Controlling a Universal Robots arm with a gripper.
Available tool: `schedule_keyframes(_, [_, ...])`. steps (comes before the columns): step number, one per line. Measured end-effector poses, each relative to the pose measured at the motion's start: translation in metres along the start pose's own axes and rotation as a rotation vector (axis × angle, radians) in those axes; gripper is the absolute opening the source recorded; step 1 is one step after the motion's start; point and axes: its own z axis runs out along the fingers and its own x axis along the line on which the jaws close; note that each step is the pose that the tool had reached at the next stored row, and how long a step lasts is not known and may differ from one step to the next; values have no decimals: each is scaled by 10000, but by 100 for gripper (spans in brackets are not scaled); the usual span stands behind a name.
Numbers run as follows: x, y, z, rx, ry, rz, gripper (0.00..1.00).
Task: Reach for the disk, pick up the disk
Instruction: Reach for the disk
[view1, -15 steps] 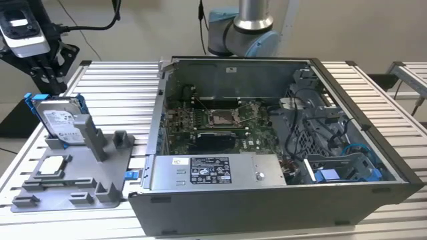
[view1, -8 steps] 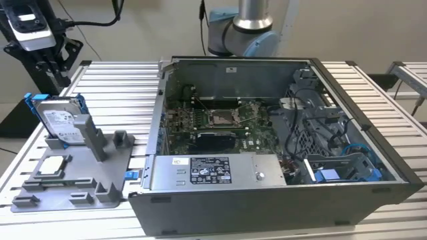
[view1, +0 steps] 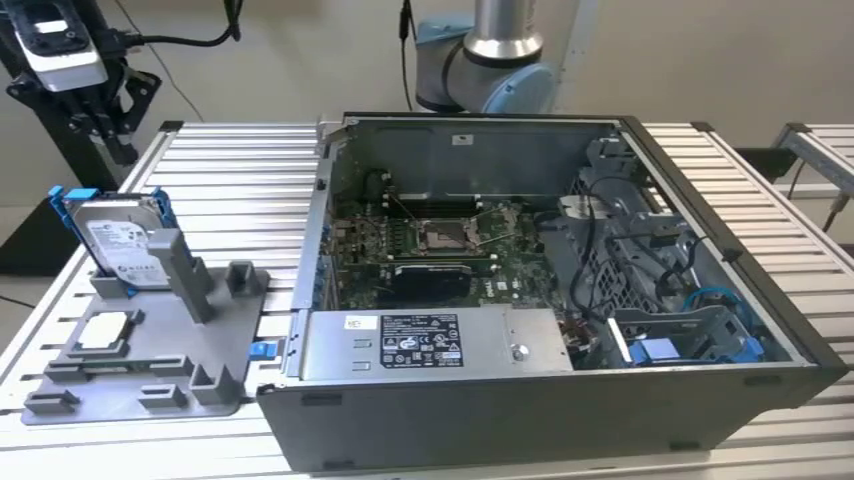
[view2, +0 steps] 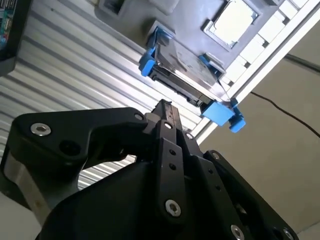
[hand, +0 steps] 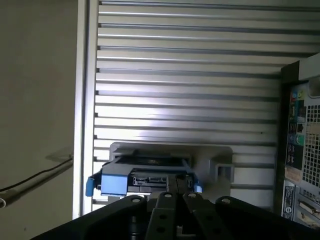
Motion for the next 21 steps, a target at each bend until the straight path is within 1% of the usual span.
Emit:
schedule_keyframes(8, [303,-13,23,-1,0,-38,0])
schedule_keyframes(11, [392,-36,33,0,1,-45,0])
schedule_keyframes(14, [431,-112,35,-1,2,-46,0])
schedule_keyframes(17, [440,-186,36,0,2,-49,0])
schedule_keyframes(21, [440,-193,38,0,2,-48,0])
